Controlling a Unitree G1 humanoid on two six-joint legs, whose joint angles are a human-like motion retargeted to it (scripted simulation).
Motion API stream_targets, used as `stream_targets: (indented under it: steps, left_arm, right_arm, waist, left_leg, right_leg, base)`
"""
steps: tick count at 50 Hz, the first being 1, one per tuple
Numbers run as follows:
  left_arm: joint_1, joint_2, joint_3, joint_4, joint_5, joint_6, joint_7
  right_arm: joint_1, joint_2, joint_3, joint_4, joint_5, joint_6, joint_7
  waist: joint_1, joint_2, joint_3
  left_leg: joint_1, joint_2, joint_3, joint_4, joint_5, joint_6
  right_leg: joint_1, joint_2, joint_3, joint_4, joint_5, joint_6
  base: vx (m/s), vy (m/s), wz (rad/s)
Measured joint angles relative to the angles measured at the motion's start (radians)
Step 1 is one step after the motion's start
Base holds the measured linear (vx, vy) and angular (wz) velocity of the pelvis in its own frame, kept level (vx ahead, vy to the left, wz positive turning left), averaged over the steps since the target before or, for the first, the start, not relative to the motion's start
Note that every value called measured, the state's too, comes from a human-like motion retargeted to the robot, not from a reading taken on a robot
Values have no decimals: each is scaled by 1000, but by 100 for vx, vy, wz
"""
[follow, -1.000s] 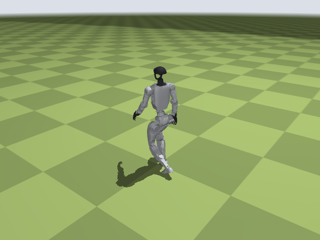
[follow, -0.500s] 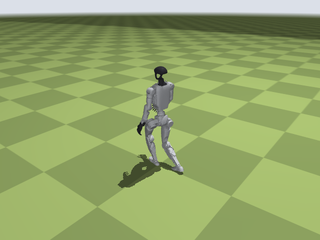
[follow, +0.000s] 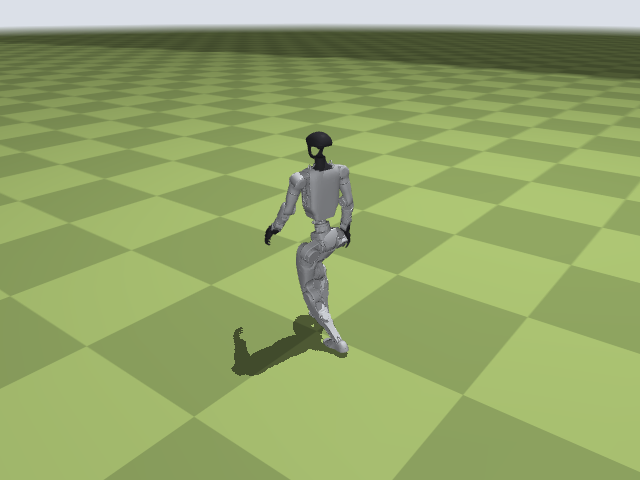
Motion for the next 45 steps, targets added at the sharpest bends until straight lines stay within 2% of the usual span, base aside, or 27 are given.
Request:
stream_targets:
  steps: [3,5,7,10,13,15,20,22,23,27,30,32,33,35,37,38,40,42,45]
  left_arm:
    - [45,-23,-6,45,6,19,-21]
    - [70,-36,-12,67,10,36,-35]
    - [91,-40,-20,77,9,47,-44]
    - [118,-32,-20,73,-3,52,-50]
    - [145,-13,3,52,-29,43,-41]
    - [160,1,28,36,-50,35,-33]
    - [174,28,98,24,-116,16,-6]
    - [178,38,119,24,-134,12,8]
    - [165,51,136,27,-149,9,12]
    - [172,60,174,39,-188,6,33]
    - [185,67,197,61,-224,6,40]
    - [197,73,207,84,-252,7,39]
    - [199,83,213,100,-270,5,33]
    - [209,84,218,121,-289,7,23]
    - [215,79,216,133,-295,9,14]
    - [223,74,212,135,-293,10,13]
    - [206,73,203,140,-289,14,6]
    - [208,59,185,135,-275,16,12]
    - [184,42,156,117,-249,18,22]
  right_arm:
    - [-4,-24,1,-30,12,-14,-30]
    - [-24,-43,-2,-65,11,-21,-52]
    - [-54,-61,-6,-107,7,-26,-74]
    - [-107,-83,-15,-172,9,-29,-99]
    - [-160,-93,-27,-233,18,-31,-108]
    - [-193,-94,-32,-265,25,-34,-109]
    - [-275,-75,-24,-291,19,-43,-99]
    - [-282,-61,-15,-288,13,-44,-90]
    - [-302,-53,-11,-280,12,-43,-82]
    - [-291,-21,12,-250,5,-41,-59]
    - [-268,6,30,-206,5,-38,-35]
    - [-249,23,41,-170,10,-36,-13]
    - [-246,33,46,-147,19,-38,2]
    - [-229,40,52,-119,37,-37,29]
    - [-217,40,52,-101,55,-36,47]
    - [-206,41,51,-97,58,-35,48]
    - [-216,34,39,-82,65,-36,51]
    - [-199,32,34,-76,61,-35,37]
    - [-189,25,25,-64,53,-30,14]
  waist:
    - [25,93,32]
    - [42,127,48]
    - [54,126,51]
    - [71,103,54]
    - [89,69,60]
    - [98,48,62]
    - [89,-10,37]
    - [95,-14,30]
    - [82,-41,22]
    - [80,-78,5]
    - [63,-127,2]
    - [39,-177,16]
    - [18,-225,43]
    - [-10,-281,68]
    - [-36,-307,80]
    - [-49,-313,82]
    - [-57,-306,102]
    - [-74,-306,114]
    - [-83,-290,147]
  left_leg:
    - [-54,149,-19,311,155,-65]
    - [-121,233,-15,484,254,-66]
    - [-209,276,-4,595,275,-24]
    - [-340,290,19,643,213,51]
    - [-441,243,50,523,140,86]
    - [-490,198,71,380,122,81]
    - [-548,69,125,-118,189,24]
    - [-571,49,135,-205,200,8]
    - [-541,10,152,-325,241,9]
    - [-550,-32,184,-309,270,24]
    - [-526,-85,203,-245,275,58]
    - [-473,-150,209,-239,264,85]
    - [-401,-210,214,-290,271,101]
    - [-326,-289,210,-333,266,124]
    - [-273,-338,190,-360,251,138]
    - [-260,-353,184,-344,232,142]
    - [-162,-365,139,-430,230,141]
    - [-107,-376,118,-420,195,138]
    - [22,-372,64,-459,158,126]
  right_leg:
    - [100,120,-53,-19,-3,-66]
    - [151,171,-67,-46,-21,-101]
    - [189,185,-58,-72,-42,-116]
    - [248,182,-33,-116,-67,-114]
    - [309,161,-7,-151,-88,-97]
    - [346,142,6,-174,-98,-85]
    - [401,67,11,-250,-121,-64]
    - [395,58,2,-211,-151,-67]
    - [403,27,7,-226,-166,-67]
    - [400,-6,11,-104,-249,-71]
    - [418,-38,50,21,-279,-43]
    - [436,-79,78,128,-241,11]
    - [463,-125,97,195,-202,54]
    - [451,-188,113,365,-28,141]
    - [388,-224,125,528,125,193]
    - [355,-245,125,600,156,197]
    - [268,-285,119,688,177,162]
    - [187,-349,122,729,95,109]
    - [74,-403,126,659,-7,43]
  base:
    - [1,-8,-35]
    - [0,-7,-18]
    - [2,-7,16]
    - [3,-5,32]
    - [7,0,36]
    - [12,3,38]
    - [21,6,57]
    - [29,8,67]
    - [39,9,86]
    - [44,9,67]
    - [55,8,81]
    - [59,6,107]
    - [59,4,123]
    - [56,0,111]
    - [53,-5,86]
    - [53,-6,65]
    - [53,-5,41]
    - [52,-5,35]
    - [52,-7,34]
